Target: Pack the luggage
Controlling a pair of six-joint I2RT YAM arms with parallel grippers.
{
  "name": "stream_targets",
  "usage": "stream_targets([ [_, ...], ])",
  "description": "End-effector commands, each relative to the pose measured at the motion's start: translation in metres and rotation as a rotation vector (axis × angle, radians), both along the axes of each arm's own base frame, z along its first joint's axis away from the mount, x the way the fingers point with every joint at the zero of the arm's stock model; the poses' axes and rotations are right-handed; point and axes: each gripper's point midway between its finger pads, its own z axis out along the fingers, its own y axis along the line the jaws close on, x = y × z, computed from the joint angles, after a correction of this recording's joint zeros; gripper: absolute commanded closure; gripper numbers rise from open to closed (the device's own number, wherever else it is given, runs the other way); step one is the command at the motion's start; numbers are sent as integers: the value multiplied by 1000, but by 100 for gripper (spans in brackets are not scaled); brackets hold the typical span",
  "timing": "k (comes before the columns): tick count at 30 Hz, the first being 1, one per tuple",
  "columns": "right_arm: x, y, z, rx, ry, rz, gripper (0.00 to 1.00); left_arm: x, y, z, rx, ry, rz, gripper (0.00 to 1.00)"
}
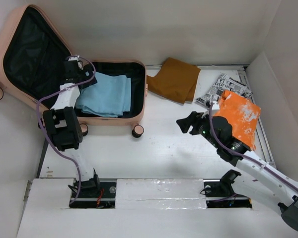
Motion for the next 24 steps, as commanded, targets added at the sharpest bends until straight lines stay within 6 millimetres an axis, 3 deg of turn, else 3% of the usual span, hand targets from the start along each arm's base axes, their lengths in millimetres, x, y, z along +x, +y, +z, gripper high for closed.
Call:
stream_targets([
  [1, 4, 8, 16, 40, -55, 12, 29, 2, -4, 80, 31, -240, 88, 16],
  [2, 6, 9, 11, 31, -43, 12, 29, -5, -8, 84, 29, -253, 105, 0],
  [3, 6, 9, 13, 36, -50, 12, 29, -11, -7, 97, 22, -281, 161, 0],
  [4, 9, 9, 9, 26, -40, 3, 29, -20, -25, 129, 5, -354, 152, 0],
  [5, 10, 8, 9, 24, -41, -8, 29, -24, -36, 143, -20, -395, 149, 0],
  [6, 11, 6, 9, 23, -43, -17, 29, -31, -53, 145, -46, -406, 127, 0],
  [7, 13, 3, 9, 19, -46, -41, 29, -42, -95, 164, -83, -445, 73, 0],
  [8, 16, -3, 13, 24, -57, -64, 33, -48, -120, 171, -87, -460, 39, 0],
  [10, 12, -12, 23, 43, -75, -99, 38, -58, -169, 170, -98, -455, -2, 2],
  [11, 11, -21, 36, 63, -106, -131, 48, -67, -220, 176, -159, -444, -75, 10],
  [12, 10, -25, 47, 77, -126, -148, 57, -70, -242, 157, -171, -392, -95, 15],
  [13, 8, -30, 46, 81, -117, -163, 65, -70, -258, 168, -197, -394, -86, 21],
  [14, 7, -35, 55, 91, -132, -187, 71, -70, -288, 145, -165, -342, -80, 35],
  [15, 5, -37, 67, 107, -149, -188, 79, -74, -303, 139, -144, -318, -73, 64],
  [16, 3, -41, 67, 97, -140, -197, 82, -73, -322, 156, -151, -358, -75, 75],
  [17, 0, -43, 72, 101, -144, -197, 85, -74, -335, 158, -128, -378, -52, 84],
  [18, 0, -45, 78, 111, -145, -207, 85, -79, -374, 136, -116, -343, -102, 92],
  [19, -2, -48, 81, 110, -146, -218, 85, -77, -393, 153, -157, -356, -125, 100],
  [20, -5, -51, 77, 108, -128, -220, 83, -74, -407, 146, -219, -327, -130, 100],
  [21, -8, -53, 82, 112, -132, -220, 80, -71, -434, 117, -260, -255, -195, 100],
  [22, -10, -58, 87, 117, -138, -229, 78, -66, -451, 116, -320, -270, -229, 100],
  [24, -18, -66, 89, 129, -139, -239, 70, -54, -466, 88, -377, -237, -283, 100],
])
